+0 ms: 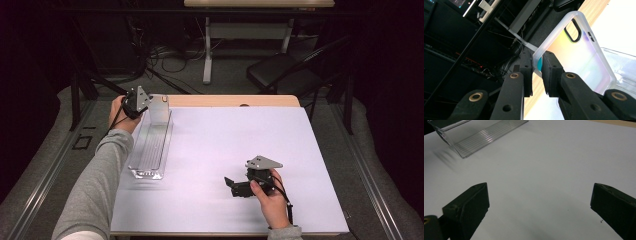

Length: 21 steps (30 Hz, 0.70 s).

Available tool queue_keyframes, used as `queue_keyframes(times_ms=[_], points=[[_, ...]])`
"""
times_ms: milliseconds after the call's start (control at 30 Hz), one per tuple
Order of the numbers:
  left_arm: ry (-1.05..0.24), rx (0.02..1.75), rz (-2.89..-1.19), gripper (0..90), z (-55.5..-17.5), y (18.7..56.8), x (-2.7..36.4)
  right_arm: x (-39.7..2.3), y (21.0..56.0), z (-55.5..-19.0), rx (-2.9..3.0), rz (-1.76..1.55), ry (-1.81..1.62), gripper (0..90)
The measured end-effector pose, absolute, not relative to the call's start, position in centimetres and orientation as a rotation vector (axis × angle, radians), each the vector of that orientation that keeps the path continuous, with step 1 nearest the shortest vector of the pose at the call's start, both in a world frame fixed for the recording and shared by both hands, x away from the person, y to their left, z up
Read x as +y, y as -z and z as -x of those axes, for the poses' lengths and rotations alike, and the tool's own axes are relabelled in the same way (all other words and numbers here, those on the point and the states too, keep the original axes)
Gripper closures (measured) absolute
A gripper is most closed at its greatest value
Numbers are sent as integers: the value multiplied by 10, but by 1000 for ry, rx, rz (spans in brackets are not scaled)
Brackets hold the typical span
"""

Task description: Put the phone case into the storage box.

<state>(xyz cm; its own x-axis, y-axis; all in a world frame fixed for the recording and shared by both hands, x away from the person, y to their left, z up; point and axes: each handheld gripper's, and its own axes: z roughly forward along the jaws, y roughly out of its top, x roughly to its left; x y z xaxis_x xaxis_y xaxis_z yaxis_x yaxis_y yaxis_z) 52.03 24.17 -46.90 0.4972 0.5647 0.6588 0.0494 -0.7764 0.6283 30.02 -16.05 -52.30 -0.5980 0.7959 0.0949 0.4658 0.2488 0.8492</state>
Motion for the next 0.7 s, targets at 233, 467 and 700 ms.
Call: queue_keyframes(times_ms=[233, 467, 700], points=[[-1254, 510, -2210, 793, -521, 469, 245, -161, 523, -301, 2174, -1149, -1286, 19], [-1240, 533, -2204, 790, -522, 470, 247, -160, 524, -301, 2177, -1149, -1284, 19], [-1237, 557, -2208, 776, -523, 471, 249, -161, 524, -301, 2178, -1148, -1284, 19]])
